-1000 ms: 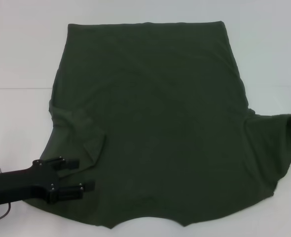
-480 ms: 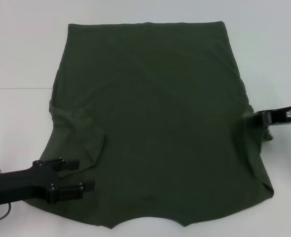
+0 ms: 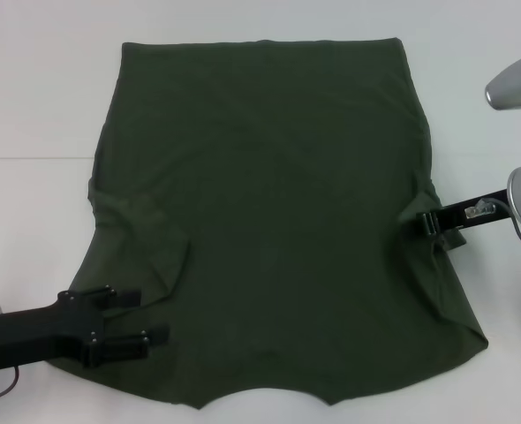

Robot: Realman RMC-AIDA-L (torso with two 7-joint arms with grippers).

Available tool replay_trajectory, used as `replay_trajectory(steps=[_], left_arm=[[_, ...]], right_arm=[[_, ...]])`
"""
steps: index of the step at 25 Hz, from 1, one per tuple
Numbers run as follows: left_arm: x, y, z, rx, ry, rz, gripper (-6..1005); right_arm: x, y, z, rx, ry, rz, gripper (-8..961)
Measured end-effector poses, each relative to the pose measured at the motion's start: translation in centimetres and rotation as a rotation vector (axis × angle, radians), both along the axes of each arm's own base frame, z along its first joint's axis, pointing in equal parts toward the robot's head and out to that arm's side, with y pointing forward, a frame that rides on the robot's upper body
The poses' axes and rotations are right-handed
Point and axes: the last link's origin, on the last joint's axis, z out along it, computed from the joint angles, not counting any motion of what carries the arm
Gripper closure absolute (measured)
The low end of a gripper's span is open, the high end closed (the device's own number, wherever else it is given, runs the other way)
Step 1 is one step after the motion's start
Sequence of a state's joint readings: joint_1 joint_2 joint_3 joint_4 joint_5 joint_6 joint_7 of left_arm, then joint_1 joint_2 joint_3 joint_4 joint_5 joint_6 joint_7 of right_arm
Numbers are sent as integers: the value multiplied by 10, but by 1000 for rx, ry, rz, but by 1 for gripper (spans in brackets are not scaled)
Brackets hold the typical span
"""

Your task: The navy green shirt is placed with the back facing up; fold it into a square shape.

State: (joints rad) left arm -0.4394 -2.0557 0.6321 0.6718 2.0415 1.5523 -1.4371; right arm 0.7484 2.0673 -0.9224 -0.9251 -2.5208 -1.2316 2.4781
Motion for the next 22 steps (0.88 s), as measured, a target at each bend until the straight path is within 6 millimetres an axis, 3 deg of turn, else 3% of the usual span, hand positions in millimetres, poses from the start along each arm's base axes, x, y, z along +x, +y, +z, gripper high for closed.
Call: replay_trajectory(steps=[22], left_arm=[[1, -1, -2, -5, -4, 0, 138]], right_arm=[[-3, 0, -1, 15, 56, -47, 839]])
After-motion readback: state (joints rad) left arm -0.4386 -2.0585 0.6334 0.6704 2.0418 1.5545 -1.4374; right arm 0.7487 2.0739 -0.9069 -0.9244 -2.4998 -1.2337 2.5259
